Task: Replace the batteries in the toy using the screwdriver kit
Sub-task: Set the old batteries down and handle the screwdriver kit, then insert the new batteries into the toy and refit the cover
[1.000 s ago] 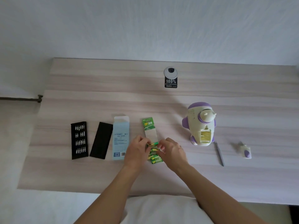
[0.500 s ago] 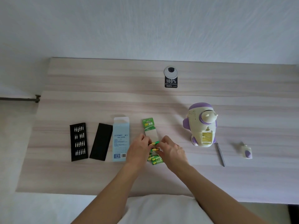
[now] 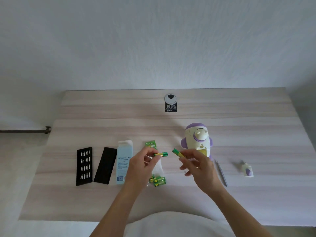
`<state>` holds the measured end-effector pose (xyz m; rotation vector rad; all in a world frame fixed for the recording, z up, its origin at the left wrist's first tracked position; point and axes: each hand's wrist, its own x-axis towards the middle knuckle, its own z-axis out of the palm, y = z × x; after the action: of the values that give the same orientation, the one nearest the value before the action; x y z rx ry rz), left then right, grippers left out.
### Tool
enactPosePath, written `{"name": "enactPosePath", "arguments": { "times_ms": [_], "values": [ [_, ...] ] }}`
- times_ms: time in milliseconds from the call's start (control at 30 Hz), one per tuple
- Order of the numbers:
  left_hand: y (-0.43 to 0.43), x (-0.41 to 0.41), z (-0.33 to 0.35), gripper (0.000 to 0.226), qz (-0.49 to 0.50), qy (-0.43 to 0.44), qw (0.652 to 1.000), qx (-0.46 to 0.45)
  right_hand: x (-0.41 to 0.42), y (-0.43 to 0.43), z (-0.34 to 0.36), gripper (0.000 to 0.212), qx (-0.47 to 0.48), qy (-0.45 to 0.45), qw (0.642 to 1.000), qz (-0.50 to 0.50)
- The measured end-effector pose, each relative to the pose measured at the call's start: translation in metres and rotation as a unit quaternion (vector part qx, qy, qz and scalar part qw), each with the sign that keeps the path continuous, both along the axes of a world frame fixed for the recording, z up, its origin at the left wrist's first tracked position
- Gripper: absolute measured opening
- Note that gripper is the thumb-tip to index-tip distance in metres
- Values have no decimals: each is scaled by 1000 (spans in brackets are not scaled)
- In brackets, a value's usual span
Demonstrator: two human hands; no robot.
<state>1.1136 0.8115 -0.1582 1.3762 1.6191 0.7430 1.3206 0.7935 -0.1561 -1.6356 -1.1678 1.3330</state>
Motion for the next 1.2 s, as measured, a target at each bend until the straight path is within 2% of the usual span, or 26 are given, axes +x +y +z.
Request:
{"name": "enactPosePath", "arguments": {
  "times_ms": [167,267,400,600,733,933,1067,1200],
  "values": [
    [-5,34,32,13,0,-97,994,44,18,-14,30,20,4,127,990,-56],
    [-10,59,44,16,-11,-139,989,55,30,-25,41,18,15,162,984,-73],
    [-21,87,50,18,-28,-146,986,69,50,-40,48,17,8,194,978,-79],
    [-36,116,49,12,5,-130,985,111,71,-56,49,16,-11,223,970,-98],
    [-46,125,48,17,-5,-149,982,118,75,-65,47,15,-29,237,966,-103],
    [-43,122,50,21,31,-184,982,40,76,-65,46,12,-33,249,956,-151],
    [-37,108,49,17,49,-202,978,20,69,-66,44,12,-37,256,948,-185],
    [-32,95,46,19,7,-191,981,10,56,-64,44,15,-27,237,950,-200]
  ]
}}
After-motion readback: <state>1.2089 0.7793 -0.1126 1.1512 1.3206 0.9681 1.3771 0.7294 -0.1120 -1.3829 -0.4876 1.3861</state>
